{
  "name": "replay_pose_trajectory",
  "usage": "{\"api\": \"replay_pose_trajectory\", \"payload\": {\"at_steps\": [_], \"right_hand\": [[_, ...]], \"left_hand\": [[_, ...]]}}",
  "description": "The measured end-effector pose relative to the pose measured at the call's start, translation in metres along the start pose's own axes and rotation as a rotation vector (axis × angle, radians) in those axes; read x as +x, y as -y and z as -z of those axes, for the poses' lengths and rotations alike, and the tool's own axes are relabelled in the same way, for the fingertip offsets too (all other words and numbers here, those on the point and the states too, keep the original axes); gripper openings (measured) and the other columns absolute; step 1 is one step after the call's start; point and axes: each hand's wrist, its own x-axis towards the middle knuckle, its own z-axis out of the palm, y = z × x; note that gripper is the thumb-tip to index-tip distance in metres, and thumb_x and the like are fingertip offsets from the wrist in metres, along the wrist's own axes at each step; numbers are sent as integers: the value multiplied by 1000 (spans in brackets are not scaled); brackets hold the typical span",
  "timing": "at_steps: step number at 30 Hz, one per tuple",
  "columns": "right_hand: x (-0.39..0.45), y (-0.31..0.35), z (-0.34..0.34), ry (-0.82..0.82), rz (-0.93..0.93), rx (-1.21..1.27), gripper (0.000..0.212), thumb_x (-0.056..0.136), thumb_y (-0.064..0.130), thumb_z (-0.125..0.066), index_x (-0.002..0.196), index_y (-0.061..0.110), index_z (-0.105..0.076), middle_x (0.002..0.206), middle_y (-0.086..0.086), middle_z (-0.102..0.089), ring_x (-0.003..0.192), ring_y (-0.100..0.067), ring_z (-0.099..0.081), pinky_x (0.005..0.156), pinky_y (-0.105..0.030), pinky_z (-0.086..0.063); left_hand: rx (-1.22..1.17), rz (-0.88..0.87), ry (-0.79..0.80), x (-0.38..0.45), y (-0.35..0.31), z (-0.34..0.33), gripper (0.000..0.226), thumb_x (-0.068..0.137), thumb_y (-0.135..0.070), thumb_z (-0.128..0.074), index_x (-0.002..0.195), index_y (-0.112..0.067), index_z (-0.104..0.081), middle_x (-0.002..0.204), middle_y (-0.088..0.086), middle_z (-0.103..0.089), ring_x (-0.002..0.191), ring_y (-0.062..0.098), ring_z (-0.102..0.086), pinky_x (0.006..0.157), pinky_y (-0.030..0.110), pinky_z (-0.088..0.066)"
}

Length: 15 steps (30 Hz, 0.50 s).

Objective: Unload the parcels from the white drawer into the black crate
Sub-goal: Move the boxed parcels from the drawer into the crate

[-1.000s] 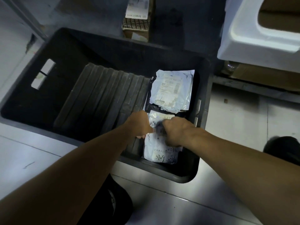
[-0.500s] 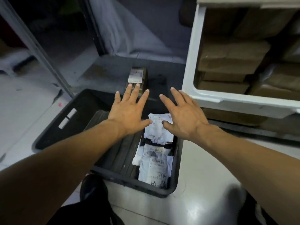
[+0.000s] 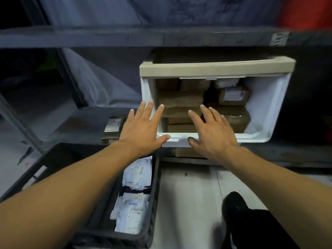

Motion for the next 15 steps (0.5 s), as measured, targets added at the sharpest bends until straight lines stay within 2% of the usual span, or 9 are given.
{"api": "replay_pose_trajectory", "payload": {"at_steps": [7,12,15], "right_hand": [[4,-42,-5,-19,-6,-42,87,96,50,-60,162,28,-8,171,-11,-4,157,-34,-4,125,-53,-17],[37,-57,-14,-31,-37,36,87,96,47,-60,162,27,-9,170,-10,-6,156,-33,-6,125,-51,-21],[65,-67,-14,-84,-91,164,84,96,45,-61,162,26,-13,168,-9,-14,154,-34,-14,120,-47,-28]], "left_hand": [[-115,-24,-34,29,-48,-8,94,94,-72,-41,162,-27,6,171,7,3,157,27,6,126,50,-10],[-201,50,-56,67,-52,-23,89,97,-65,-44,162,-25,1,171,8,-2,157,30,2,126,51,-13],[-252,68,-118,97,-51,-26,85,99,-58,-48,162,-20,-6,168,13,-15,156,33,-8,125,52,-19]]}}
